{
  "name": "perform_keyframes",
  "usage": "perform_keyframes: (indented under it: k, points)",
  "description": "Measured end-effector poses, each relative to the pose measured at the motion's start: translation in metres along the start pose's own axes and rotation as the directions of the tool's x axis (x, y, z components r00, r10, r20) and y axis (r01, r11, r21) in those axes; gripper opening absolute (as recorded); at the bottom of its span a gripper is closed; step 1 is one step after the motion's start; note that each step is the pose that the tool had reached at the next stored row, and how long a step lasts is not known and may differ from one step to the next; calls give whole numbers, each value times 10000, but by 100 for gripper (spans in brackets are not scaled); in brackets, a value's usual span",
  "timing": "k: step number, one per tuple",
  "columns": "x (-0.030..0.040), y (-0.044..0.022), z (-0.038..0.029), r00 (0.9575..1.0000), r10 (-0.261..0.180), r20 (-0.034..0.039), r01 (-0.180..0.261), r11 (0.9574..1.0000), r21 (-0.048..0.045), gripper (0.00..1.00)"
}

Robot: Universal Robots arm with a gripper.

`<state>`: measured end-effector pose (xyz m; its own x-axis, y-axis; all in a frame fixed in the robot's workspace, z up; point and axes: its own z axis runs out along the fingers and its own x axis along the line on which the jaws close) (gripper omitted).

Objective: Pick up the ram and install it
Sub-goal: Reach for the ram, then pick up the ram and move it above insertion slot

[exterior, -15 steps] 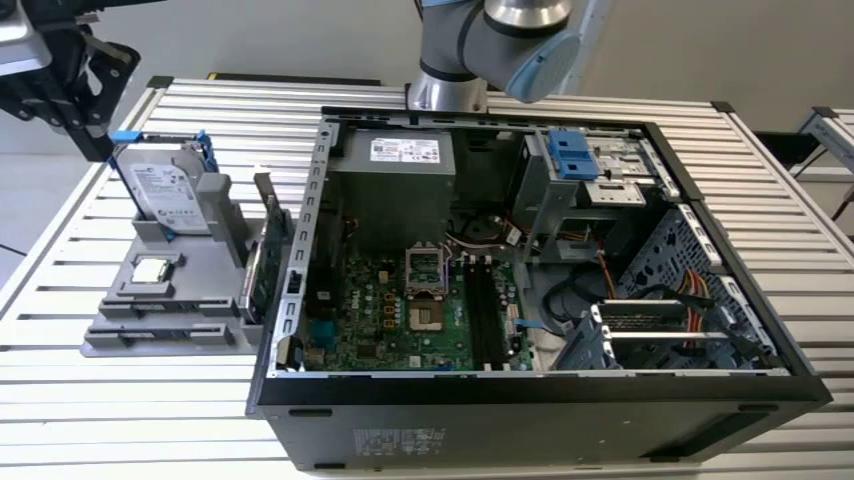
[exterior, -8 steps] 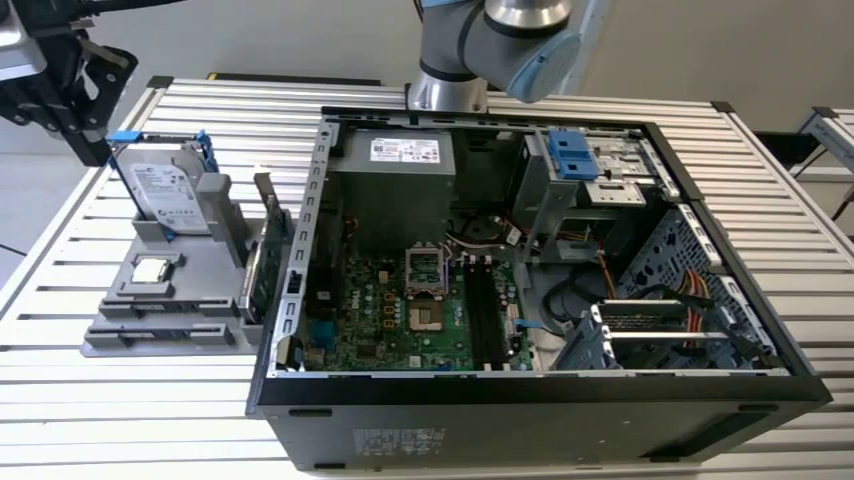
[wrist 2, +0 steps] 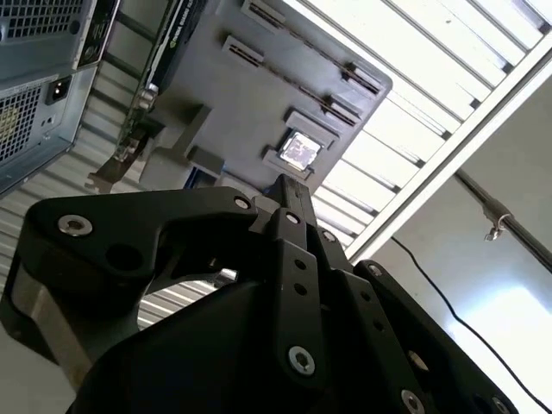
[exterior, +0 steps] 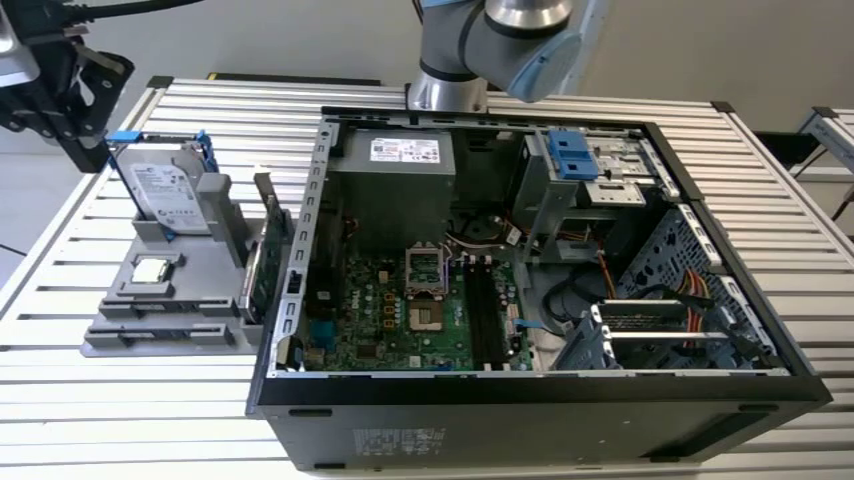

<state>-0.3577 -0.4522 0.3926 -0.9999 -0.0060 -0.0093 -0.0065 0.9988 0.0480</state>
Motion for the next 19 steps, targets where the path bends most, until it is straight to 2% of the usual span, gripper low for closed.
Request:
perform_keyframes:
  k: [19]
  points:
    - [-11, -208, -10, 10000, 13, 0, -13, 10000, 0, 0]
